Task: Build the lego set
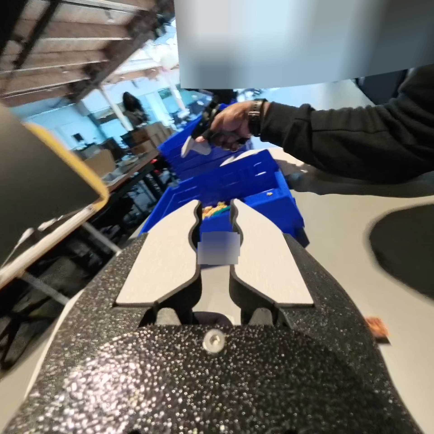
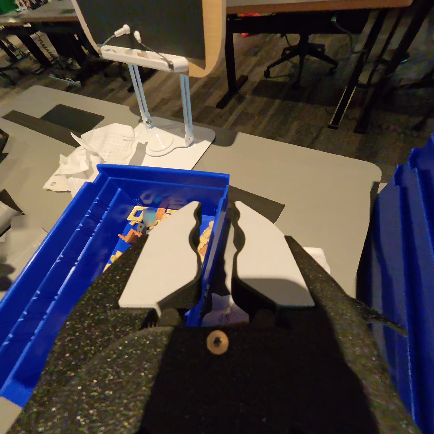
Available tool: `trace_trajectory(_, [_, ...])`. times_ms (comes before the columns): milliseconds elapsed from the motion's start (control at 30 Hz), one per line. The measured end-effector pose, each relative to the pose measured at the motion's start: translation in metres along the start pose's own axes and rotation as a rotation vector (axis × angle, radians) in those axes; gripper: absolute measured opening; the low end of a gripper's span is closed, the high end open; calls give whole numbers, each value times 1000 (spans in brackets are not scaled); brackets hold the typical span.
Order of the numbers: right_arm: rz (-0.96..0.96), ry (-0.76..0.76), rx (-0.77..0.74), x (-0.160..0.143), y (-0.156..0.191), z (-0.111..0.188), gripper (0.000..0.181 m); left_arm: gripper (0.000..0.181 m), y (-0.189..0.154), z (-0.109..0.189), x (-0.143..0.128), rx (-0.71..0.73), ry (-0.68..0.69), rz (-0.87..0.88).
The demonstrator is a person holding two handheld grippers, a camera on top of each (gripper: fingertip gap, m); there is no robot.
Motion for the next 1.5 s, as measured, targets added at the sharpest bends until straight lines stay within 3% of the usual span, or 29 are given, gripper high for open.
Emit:
trace_trajectory(233, [-9,5,17,-3,-4,0,24,26,-26,-85,5,-280,103,2])
trace_trajectory(367, [-11,6,20,-3,-5,-1,24,30,-51,-106,-6,-418,165,-65])
trace_trajectory(733, [22,47,50,-6,7,-15,24,31,-78,-106,-50,-571,374,-216])
trace_trajectory(933, [38,75,64,-10,12,-25,24,31,-72,-113,-40,-531,330,-187])
trace_trajectory(1267, [58,100,75,-13,18,-36,24,26,-72,-112,-57,-548,433,-237])
trace_trajectory(1500, [138,106,82,-9,42,-41,24,26,-62,-100,-61,-574,482,-236])
Point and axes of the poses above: each gripper's, where its closed fingertips meet, z back along the fingers, x out of its top, y = z × x across the jaws, the point moved 3 cm from there along z, back along the fingers, and after that the axes turned 2 degrees about x, right-handed, at the moved point
